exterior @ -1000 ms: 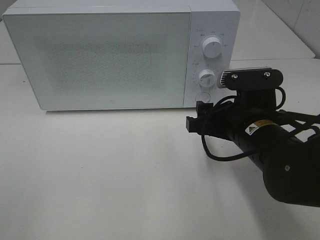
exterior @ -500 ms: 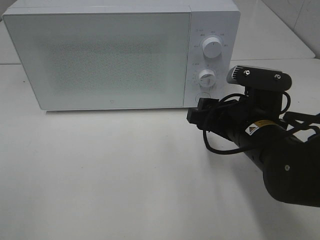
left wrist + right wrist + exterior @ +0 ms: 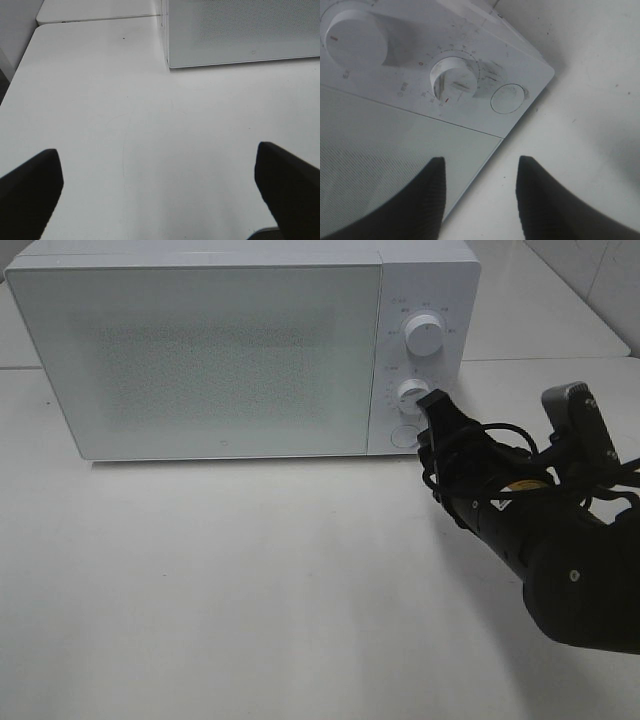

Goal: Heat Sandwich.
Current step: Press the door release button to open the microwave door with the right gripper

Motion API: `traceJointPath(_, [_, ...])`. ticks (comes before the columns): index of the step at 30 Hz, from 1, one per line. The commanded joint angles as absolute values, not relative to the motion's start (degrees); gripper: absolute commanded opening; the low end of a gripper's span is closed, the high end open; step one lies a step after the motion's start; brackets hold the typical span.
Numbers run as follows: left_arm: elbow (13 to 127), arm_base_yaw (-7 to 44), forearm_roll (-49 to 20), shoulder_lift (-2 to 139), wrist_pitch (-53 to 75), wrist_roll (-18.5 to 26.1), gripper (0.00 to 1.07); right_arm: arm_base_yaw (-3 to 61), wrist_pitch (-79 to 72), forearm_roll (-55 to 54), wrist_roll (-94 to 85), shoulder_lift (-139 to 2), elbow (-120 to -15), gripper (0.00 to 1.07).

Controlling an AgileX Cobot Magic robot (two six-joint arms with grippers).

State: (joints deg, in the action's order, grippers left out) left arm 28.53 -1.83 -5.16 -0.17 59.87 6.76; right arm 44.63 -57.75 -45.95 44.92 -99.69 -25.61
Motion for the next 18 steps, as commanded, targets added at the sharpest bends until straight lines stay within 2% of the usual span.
traceJointPath(1, [28.42,-2.01,-5.39,-1.43,59.42,6.36,0.99,44.92,-57.81,-45.78,53.51,-99.52,-26.13,0.38])
traceJointPath(3, [28.42,-2.01,-5.39,-1.43,59.42,6.36,0.99,44.92,-57.64,-45.78,57.87,-99.52,-26.13,0.32])
traceJointPath(5, [28.42,-2.01,-5.39,-1.43,59.42,6.36,0.99,44.92,-57.64,-45.78,64.52,-99.52,-26.13,0.2])
traceJointPath(6, [28.42,-2.01,-5.39,-1.43,59.42,6.36,0.99,44.92,-57.64,-45.78,64.52,-99.52,-26.13,0.2])
traceJointPath(8, [28.42,-2.01,-5.39,-1.43,59.42,6.36,0.99,44.92,-57.64,-45.78,67.78,-99.52,-26.13,0.13])
traceJointPath(9, [28.42,-2.01,-5.39,-1.43,59.42,6.36,0.99,44.92,-57.81,-44.92,70.36,-99.52,-26.13,0.04])
traceJointPath(10, [28.42,-2.01,-5.39,-1.43,59.42,6.36,0.99,44.92,-57.81,-44.81,70.65,-99.52,-26.13,0.0])
traceJointPath(18, [28.42,-2.01,-5.39,-1.43,59.42,6.36,0.99,44.75,-56.09,-44.92,70.59,-99.52,-26.13,0.0])
